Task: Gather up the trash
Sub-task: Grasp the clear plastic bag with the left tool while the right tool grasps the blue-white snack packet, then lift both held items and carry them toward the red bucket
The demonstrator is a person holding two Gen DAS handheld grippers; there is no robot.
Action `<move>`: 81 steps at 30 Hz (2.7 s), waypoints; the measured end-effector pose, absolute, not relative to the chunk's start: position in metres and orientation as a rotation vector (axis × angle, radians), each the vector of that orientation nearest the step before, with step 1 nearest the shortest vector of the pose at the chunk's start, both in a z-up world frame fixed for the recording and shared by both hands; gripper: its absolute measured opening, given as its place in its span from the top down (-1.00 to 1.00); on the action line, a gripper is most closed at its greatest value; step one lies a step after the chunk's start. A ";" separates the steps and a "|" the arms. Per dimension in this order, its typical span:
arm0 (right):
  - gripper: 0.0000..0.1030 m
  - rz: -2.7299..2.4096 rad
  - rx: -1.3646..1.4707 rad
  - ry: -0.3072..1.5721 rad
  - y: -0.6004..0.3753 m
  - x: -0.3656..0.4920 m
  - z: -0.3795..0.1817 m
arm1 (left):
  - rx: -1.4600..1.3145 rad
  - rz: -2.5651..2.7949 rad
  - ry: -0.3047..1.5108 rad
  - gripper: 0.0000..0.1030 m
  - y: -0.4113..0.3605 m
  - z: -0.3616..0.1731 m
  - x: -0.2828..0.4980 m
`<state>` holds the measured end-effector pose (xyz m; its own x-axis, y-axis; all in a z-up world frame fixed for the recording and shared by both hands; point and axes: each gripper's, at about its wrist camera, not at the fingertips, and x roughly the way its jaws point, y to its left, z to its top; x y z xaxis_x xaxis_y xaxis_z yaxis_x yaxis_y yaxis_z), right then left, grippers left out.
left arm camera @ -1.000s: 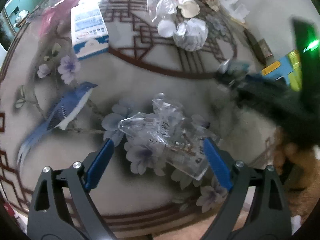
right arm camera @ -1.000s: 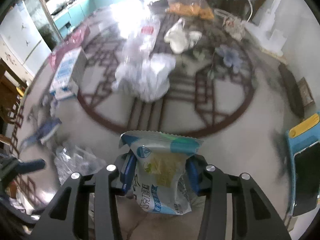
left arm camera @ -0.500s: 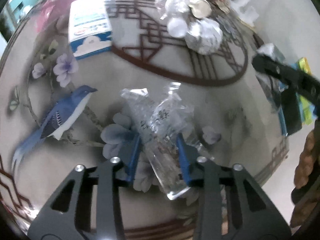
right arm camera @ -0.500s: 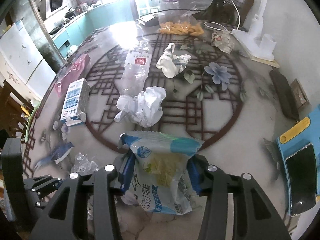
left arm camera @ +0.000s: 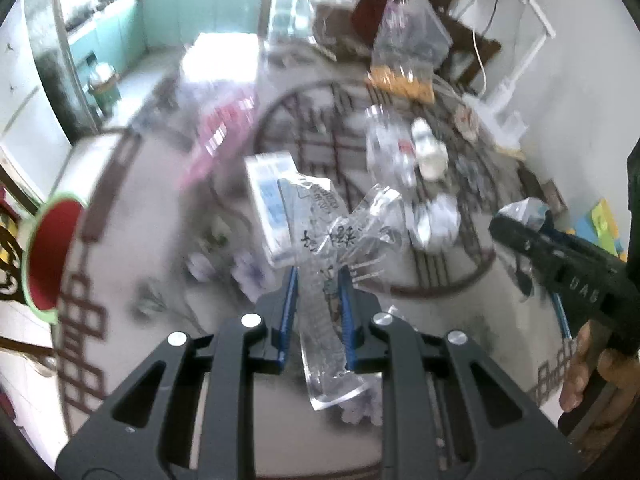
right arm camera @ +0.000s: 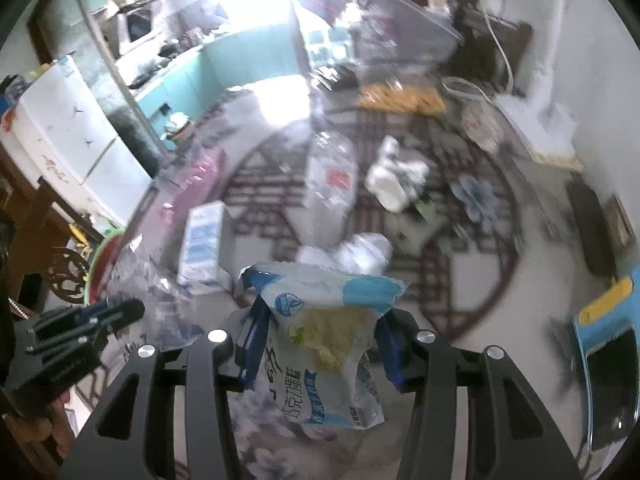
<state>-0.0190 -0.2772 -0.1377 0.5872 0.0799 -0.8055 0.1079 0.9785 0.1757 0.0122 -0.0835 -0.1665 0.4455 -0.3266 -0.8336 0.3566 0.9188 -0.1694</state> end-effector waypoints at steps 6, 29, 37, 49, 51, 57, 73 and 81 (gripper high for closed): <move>0.05 0.039 0.202 0.874 -0.257 -0.003 -0.110 | 0.017 -0.397 0.943 0.61 -0.063 -0.129 0.023; 0.01 0.148 0.174 0.832 -0.223 0.035 -0.091 | -0.031 -0.321 0.903 0.54 -0.031 -0.105 0.036; 0.01 0.206 0.117 0.847 -0.192 0.053 -0.095 | -0.064 -0.242 0.892 0.52 -0.002 -0.103 0.027; 0.01 0.155 0.098 0.840 -0.154 0.067 -0.089 | -0.084 -0.287 0.887 0.52 0.040 -0.105 0.054; 0.01 0.120 0.094 0.830 -0.148 0.065 -0.086 | -0.082 -0.307 0.879 0.52 0.045 -0.103 0.059; 0.01 0.055 0.131 0.797 -0.135 0.058 -0.077 | -0.063 -0.364 0.854 0.52 0.069 -0.097 0.071; 0.01 0.023 0.130 0.801 -0.075 0.063 -0.078 | -0.070 -0.368 0.846 0.52 0.134 -0.099 0.092; 0.01 0.035 0.118 0.798 -0.052 0.070 -0.078 | -0.083 -0.342 0.844 0.52 0.158 -0.101 0.104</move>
<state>0.0698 -0.0517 -0.0781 0.6979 0.0762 -0.7122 0.0132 0.9928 0.1193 0.1038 0.1575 -0.1009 0.6133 -0.3294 -0.7179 0.2639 0.9421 -0.2068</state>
